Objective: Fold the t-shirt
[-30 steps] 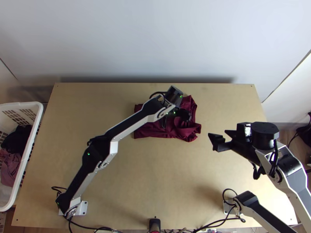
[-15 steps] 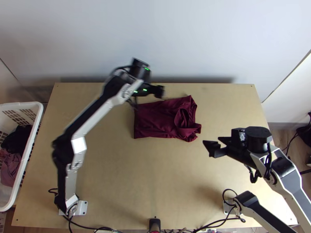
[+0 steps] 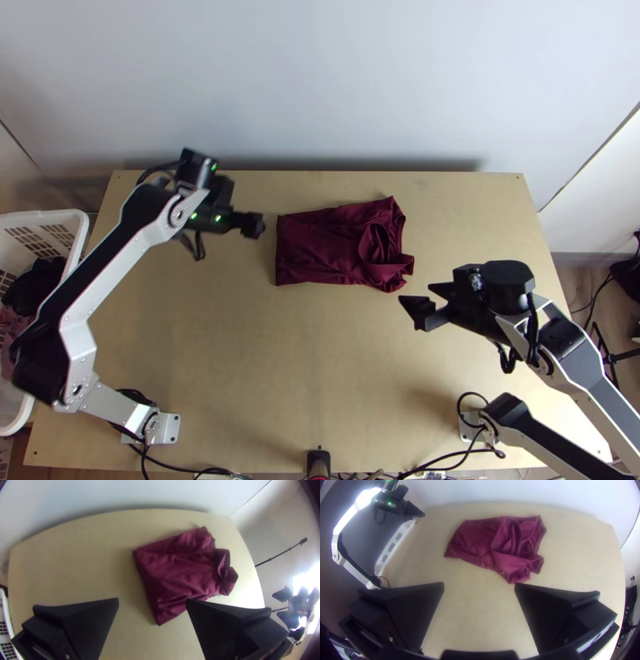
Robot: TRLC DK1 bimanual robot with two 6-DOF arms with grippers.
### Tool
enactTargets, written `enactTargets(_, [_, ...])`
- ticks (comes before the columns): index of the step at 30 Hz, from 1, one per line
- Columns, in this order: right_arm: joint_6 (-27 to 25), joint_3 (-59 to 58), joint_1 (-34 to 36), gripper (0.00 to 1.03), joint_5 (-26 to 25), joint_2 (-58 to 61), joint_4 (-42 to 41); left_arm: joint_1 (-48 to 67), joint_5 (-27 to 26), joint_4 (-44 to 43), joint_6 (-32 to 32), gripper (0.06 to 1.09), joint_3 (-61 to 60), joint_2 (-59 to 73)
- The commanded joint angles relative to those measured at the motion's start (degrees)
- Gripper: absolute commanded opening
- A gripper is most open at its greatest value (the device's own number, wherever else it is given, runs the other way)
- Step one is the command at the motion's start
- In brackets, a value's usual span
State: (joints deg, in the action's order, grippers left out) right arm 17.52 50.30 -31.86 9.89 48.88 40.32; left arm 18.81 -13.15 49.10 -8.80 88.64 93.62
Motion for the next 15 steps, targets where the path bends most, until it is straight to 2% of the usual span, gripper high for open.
enactTargets(1, [-0.82, 1.73, -2.25, 0.98, -0.05, 2.18, 0.99, -5.89, -8.74, -4.19, -4.47, 1.04, -15.52, -4.5])
enactTargets(6, [-1.26, 4.01, -2.42, 0.98, -0.22, 4.47, 1.87, -5.18, -13.84, -13.68, -12.82, 1.04, -20.79, -3.18])
enactTargets(15, [-1.17, 5.59, -1.72, 0.98, -0.66, 5.08, 4.33, 0.09, -13.31, -25.11, -18.54, 1.04, -18.06, 7.1])
